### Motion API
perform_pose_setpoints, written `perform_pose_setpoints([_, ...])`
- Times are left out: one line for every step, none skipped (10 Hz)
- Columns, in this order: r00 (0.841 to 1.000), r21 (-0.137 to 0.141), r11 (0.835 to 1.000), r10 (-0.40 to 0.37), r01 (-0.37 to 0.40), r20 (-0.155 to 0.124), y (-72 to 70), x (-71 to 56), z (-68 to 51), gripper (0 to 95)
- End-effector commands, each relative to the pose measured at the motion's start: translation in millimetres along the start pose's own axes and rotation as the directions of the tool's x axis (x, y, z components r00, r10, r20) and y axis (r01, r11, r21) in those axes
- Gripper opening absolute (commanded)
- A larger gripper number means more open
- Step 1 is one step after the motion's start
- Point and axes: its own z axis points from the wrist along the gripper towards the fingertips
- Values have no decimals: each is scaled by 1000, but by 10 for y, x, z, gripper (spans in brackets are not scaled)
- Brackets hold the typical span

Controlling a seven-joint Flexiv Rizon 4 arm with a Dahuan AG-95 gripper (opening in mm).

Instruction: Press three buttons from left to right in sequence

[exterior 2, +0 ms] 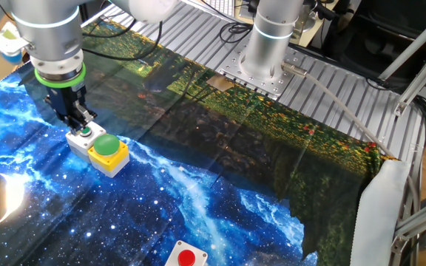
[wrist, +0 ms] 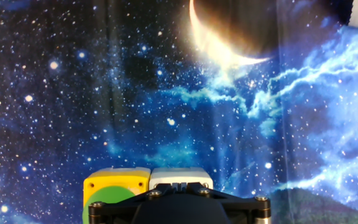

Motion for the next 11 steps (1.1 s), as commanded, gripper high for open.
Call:
perform_pose_setpoints([1000,-3,1000,7,-7,1,3,-20,6,0])
perform_pose_setpoints([1000,-4,1000,11,-11,1,7,-21,10,0])
perform_pose_setpoints([1000,-5,1000,16,-16,3,12,-20,13,0])
perform_pose_setpoints([1000,-5,1000,21,-21,7,20,-19,17,0])
perform_pose_setpoints([1000,-5,1000,27,-27,11,21,-18,17,0])
perform_pose_setpoints([999,-9,999,40,-40,16,21,-16,19,0])
perform_pose_setpoints([999,-9,999,43,-43,17,24,-14,21,0])
perform_pose_setpoints([999,-10,999,38,-38,19,54,2,26,0])
perform_pose_setpoints([999,-14,999,36,-36,18,66,9,24,0])
perform_pose_setpoints([1000,-28,999,23,-22,20,79,21,12,0])
perform_pose_setpoints([1000,-27,999,20,-20,19,79,22,12,0])
